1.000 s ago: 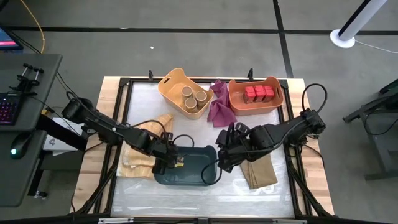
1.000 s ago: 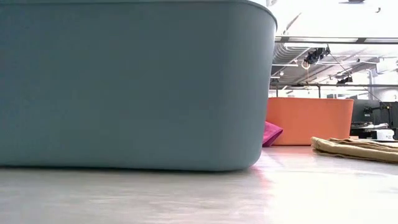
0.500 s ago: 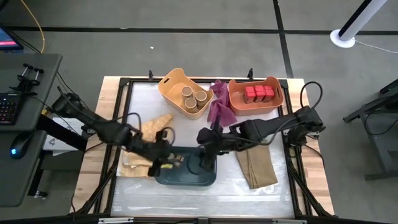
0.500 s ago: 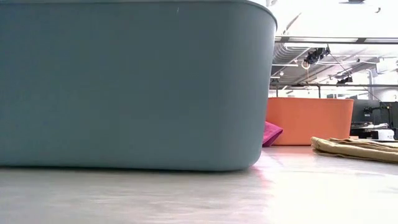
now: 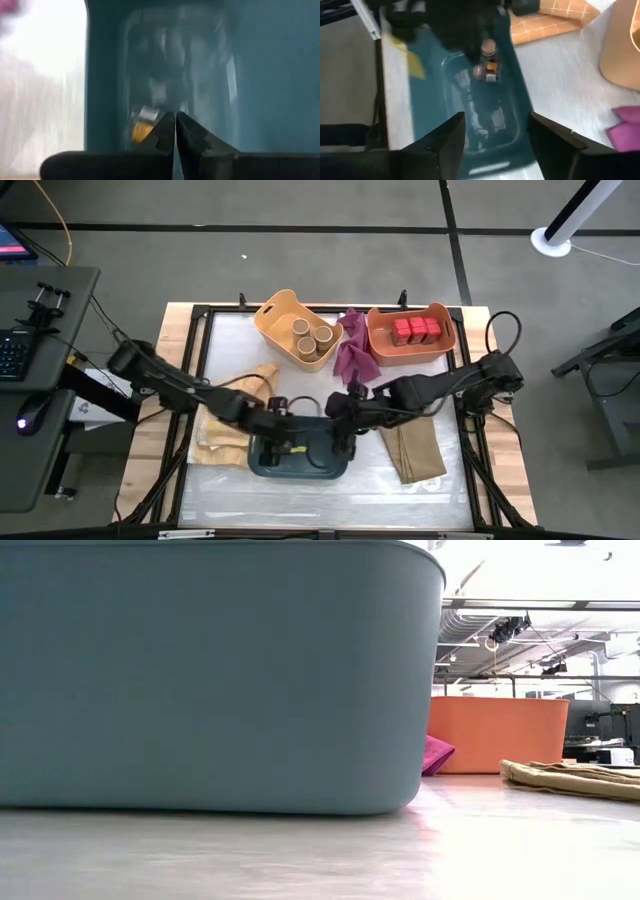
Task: Sort spices by type
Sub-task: Adjust the transparent seasoning bottle in the blue bin
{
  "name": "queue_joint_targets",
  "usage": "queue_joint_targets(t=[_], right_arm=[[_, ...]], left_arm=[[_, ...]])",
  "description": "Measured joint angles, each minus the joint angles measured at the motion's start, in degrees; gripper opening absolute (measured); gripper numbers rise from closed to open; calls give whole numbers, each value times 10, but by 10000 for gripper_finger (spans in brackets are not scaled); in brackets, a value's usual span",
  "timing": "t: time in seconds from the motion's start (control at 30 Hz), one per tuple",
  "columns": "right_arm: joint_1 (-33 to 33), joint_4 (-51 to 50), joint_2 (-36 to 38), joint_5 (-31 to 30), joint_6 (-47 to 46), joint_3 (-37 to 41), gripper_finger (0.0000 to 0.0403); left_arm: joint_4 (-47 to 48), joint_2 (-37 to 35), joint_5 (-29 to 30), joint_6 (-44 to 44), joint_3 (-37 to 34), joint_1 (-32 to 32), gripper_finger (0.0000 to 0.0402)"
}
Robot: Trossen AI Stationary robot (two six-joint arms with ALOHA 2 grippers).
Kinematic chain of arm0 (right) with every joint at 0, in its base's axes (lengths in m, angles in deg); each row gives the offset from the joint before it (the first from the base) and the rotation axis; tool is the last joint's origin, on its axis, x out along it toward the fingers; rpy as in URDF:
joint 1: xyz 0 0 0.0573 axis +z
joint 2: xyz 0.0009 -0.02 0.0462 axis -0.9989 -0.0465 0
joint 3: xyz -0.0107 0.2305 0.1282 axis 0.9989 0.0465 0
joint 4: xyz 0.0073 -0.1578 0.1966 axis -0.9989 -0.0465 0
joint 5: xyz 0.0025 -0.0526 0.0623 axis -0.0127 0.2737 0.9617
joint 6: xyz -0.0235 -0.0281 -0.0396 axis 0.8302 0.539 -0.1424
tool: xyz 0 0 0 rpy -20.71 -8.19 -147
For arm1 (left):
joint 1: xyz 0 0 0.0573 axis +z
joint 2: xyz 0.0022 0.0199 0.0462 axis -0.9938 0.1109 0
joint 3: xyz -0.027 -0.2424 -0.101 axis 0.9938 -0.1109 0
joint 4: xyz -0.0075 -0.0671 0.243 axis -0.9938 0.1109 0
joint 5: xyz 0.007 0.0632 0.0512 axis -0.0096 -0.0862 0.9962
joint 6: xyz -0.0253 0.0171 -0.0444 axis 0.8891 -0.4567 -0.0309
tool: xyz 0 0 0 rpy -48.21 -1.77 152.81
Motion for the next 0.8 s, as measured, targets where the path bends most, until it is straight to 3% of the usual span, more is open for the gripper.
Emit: queue_joint_targets(t=[0.2, 0.33, 0.4, 0.6, 0.8], right_arm=[[45, -31, 38, -20, -33, -1, 153], [79, -41, 53, -36, -57, -2, 47], [94, -59, 53, -43, -78, -2, 14], [116, -82, 47, -88, -135, -2, 4], [117, -82, 45, -91, -143, -2, 2]], left_arm=[[135, 108, -31, -22, 89, 37, 1], [164, 144, -45, -8, 124, 50, 0], [168, 155, -64, -6, 134, 56, 0], [194, 186, -80, -20, 143, 67, 0], [200, 192, -79, -27, 143, 68, 0]])
